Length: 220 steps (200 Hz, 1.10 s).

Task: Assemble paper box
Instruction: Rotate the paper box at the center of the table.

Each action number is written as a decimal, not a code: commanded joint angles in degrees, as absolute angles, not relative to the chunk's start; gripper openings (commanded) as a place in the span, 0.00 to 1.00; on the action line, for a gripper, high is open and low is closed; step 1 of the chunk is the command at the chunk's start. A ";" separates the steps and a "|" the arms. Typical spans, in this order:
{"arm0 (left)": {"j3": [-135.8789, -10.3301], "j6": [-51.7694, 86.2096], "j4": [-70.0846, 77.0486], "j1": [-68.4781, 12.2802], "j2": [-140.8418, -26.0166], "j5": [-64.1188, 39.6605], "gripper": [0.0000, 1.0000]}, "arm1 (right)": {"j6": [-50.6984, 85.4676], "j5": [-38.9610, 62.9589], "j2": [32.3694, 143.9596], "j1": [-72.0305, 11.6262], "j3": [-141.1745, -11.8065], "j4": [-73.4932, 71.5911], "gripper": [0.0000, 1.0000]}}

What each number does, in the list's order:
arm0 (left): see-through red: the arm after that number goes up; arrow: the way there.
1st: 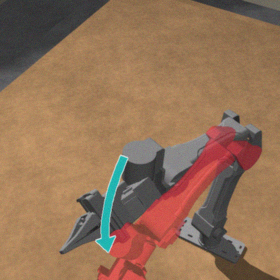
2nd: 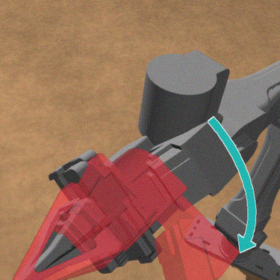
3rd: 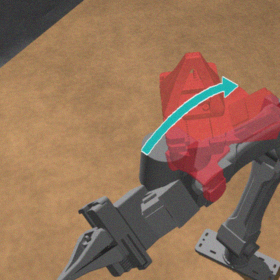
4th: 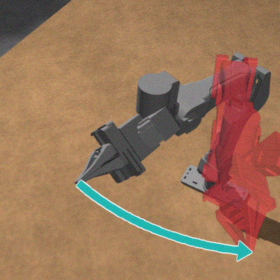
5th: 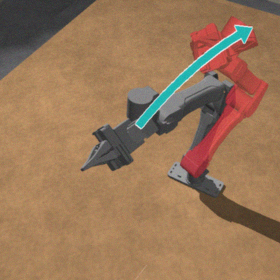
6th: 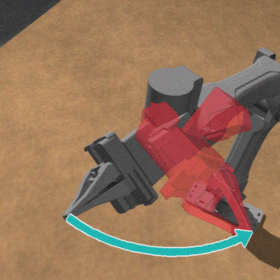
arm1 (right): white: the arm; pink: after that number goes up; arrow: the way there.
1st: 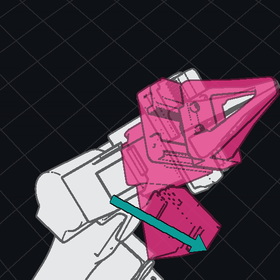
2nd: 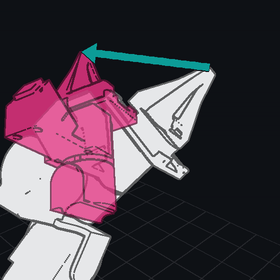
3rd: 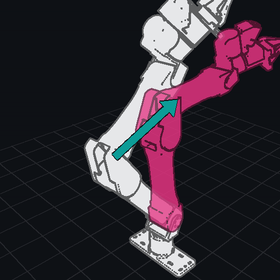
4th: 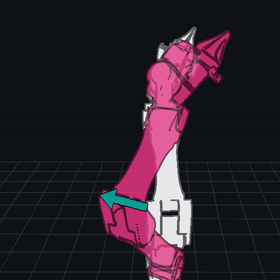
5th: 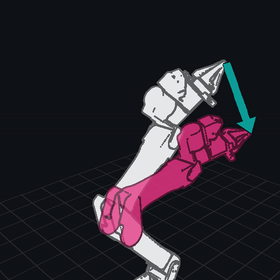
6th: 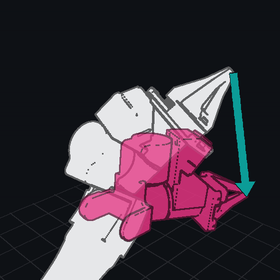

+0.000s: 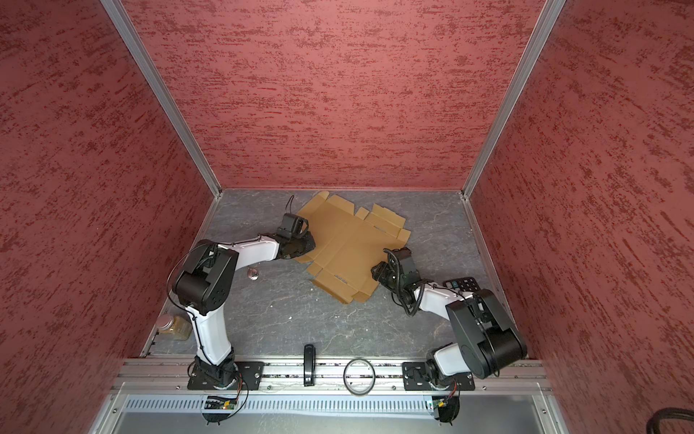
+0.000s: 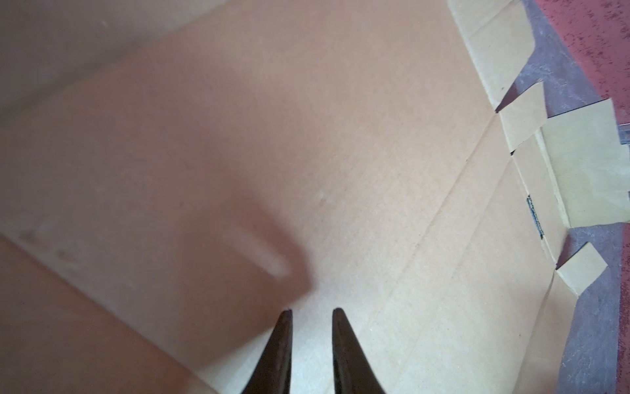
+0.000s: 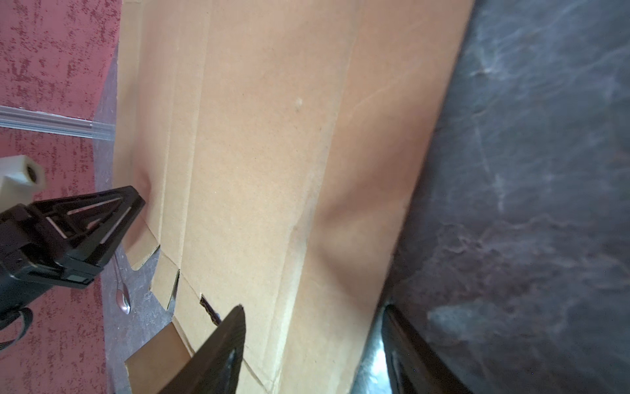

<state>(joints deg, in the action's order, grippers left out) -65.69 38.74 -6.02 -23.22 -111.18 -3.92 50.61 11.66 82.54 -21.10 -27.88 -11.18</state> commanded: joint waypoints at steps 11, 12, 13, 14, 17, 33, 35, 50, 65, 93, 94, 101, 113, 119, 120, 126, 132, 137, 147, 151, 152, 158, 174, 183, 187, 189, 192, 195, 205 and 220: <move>-65.25 39.85 -7.11 -23.43 -113.53 -3.03 0.22 | 53.07 12.37 82.97 -21.01 -27.24 -14.96 0.65; -65.28 39.92 -7.20 -23.45 -113.54 -3.01 0.22 | 53.08 12.38 82.97 -21.01 -27.24 -14.99 0.65; -65.25 39.91 -7.25 -23.41 -113.64 -3.00 0.22 | 53.04 12.39 82.97 -21.01 -27.25 -15.01 0.65; -65.23 39.91 -7.23 -23.44 -113.64 -2.99 0.22 | 53.06 12.39 82.97 -21.01 -27.25 -15.02 0.65; -65.23 39.97 -7.35 -23.46 -113.76 -2.94 0.22 | 53.05 12.46 82.97 -20.95 -27.31 -15.11 0.65; -65.04 40.40 -7.63 -23.46 -114.45 -2.90 0.21 | 52.99 12.78 82.97 -21.01 -27.56 -15.44 0.65; -64.97 40.47 -7.60 -23.47 -114.44 -2.90 0.21 | 52.95 12.82 82.97 -21.01 -27.59 -15.51 0.65; -64.37 41.02 -7.27 -23.58 -114.69 -2.90 0.21 | 53.02 13.09 82.97 -21.01 -27.69 -16.17 0.65; -63.84 41.63 -7.11 -23.91 -114.79 -2.83 0.21 | 53.05 13.18 82.97 -21.01 -27.93 -16.38 0.65; -62.86 42.44 -6.43 -24.78 -114.82 -2.28 0.20 | 52.42 13.53 82.97 -21.00 -29.45 -15.37 0.60; -62.85 42.45 -6.38 -24.78 -114.80 -2.28 0.20 | 52.40 13.53 82.97 -21.01 -29.49 -15.33 0.59; -62.50 42.75 -6.11 -24.87 -114.83 -2.29 0.20 | 52.26 13.62 84.53 -21.01 -29.82 -14.97 0.57; -61.91 43.37 -5.70 -24.95 -114.85 -2.36 0.20 | 52.08 13.63 84.80 -21.01 -30.29 -14.61 0.53; -61.64 43.68 -5.41 -24.96 -114.72 -2.46 0.20 | 51.97 13.67 84.95 -20.99 -30.51 -14.38 0.50; -61.63 43.68 -5.43 -24.96 -114.71 -2.46 0.20 | 51.96 13.64 84.97 -20.96 -30.55 -14.31 0.50; -61.39 43.98 -5.20 -24.93 -114.67 -2.55 0.20 | 51.90 13.56 85.16 -21.01 -30.77 -13.97 0.47; -61.17 44.18 -5.06 -24.92 -114.60 -2.55 0.20 | 51.77 13.51 85.30 -21.00 -31.10 -13.53 0.45; -61.10 44.29 -4.93 -24.91 -114.46 -2.58 0.20 | 51.62 13.41 85.56 -21.01 -31.41 -13.06 0.43; -60.78 44.54 -4.70 -24.94 -114.24 -2.64 0.20 | 51.29 13.22 85.90 -21.01 -31.95 -11.96 0.37; -60.66 44.62 -4.72 -24.94 -114.05 -2.64 0.20 | 51.04 13.18 86.05 -21.01 -32.17 -11.46 0.35; -60.61 44.68 -4.69 -24.95 -114.07 -2.64 0.20 | 50.96 13.14 86.09 -21.01 -32.21 -11.40 0.34; -60.54 44.72 -4.58 -24.90 -113.80 -2.64 0.20 | 50.63 12.99 86.29 -21.01 -32.56 -10.66 0.30; -60.16 44.92 -4.61 -24.93 -113.15 -2.64 0.20 | 49.67 12.35 86.39 -21.01 -33.43 -8.64 0.22; -59.97 44.96 -4.59 -24.83 -112.54 -2.63 0.20 | 48.91 11.99 86.29 -21.01 -33.93 -7.19 0.19; -59.98 45.00 -4.65 -24.80 -112.27 -2.60 0.21 | 48.53 11.69 86.15 -21.01 -34.17 -6.42 0.18; -60.00 44.96 -4.66 -24.79 -112.14 -2.63 0.21 | 48.21 11.62 86.14 -21.01 -34.41 -6.02 0.17; -59.96 44.96 -4.66 -24.79 -111.96 -2.60 0.21 | 47.90 11.48 86.09 -20.96 -34.64 -5.42 0.16; -59.94 44.96 -4.79 -24.71 -111.70 -2.63 0.21 | 47.48 11.31 86.08 -20.96 -34.89 -4.84 0.15; -59.95 44.90 -5.07 -24.51 -110.91 -2.71 0.23 | 45.94 10.61 86.04 -21.01 -36.01 -2.42 0.13; -60.24 44.60 -5.47 -24.04 -109.70 -3.04 0.26 | 43.43 9.48 86.11 -21.01 -37.91 1.39 0.10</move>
<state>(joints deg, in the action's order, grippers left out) -61.73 44.51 0.47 -24.34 -110.98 -2.63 47.03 12.40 86.06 -21.06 -34.61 -5.58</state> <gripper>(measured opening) 0.237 0.123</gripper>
